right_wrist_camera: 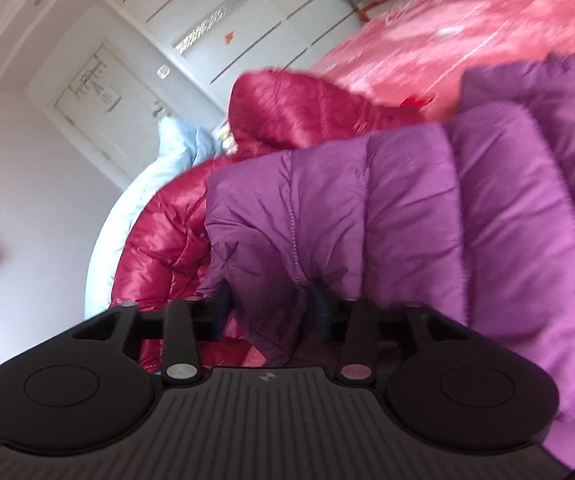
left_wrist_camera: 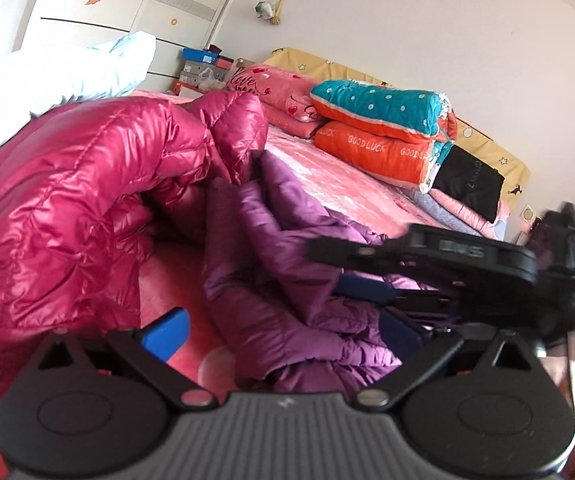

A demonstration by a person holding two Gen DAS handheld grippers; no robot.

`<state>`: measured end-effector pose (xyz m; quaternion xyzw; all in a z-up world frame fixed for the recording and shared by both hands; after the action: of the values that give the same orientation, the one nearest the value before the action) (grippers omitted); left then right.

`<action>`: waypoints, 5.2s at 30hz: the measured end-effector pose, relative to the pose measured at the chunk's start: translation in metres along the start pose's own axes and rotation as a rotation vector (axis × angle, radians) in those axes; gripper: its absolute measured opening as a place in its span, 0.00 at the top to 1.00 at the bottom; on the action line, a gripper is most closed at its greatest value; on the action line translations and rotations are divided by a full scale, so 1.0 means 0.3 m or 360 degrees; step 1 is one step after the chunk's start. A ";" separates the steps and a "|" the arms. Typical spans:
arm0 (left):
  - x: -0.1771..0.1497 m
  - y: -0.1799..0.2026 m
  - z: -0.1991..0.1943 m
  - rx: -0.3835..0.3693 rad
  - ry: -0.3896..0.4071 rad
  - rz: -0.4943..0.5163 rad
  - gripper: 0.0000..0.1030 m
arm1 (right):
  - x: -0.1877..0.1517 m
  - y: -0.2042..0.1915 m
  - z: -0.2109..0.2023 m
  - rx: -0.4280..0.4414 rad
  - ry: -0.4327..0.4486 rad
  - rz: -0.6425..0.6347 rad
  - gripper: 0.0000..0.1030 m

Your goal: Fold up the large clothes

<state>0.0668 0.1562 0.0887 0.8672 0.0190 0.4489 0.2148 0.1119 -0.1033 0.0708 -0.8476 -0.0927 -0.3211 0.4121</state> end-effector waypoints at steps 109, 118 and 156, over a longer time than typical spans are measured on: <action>-0.350 0.126 -0.217 0.0082 -0.0236 0.0179 0.01 | -0.727 -0.066 -0.598 -0.1448 0.0044 -0.0248 0.00; -0.449 0.174 -0.347 0.0112 -0.0300 0.0316 0.01 | -0.862 -0.130 -0.721 -0.1407 0.0004 -0.0178 0.00; -0.505 0.090 -0.420 -0.0127 -0.0614 -0.0110 0.02 | -1.065 0.307 -1.354 -0.0871 0.0274 0.0702 0.00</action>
<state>-0.1270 0.1422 0.0461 0.9267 -0.0107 0.2672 0.2640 -0.2875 -0.4361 -0.0017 -0.8960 0.2168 -0.3076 0.2357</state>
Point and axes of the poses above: each gripper's, at about its wrist camera, not at the fingertips, and z roughly the way its jaws point, y to its right, x to its top, the point moved 1 cm from there along z, roughly the way its jaws point, and after that the axes turned 6 degrees about -y, right-handed, at the moved point
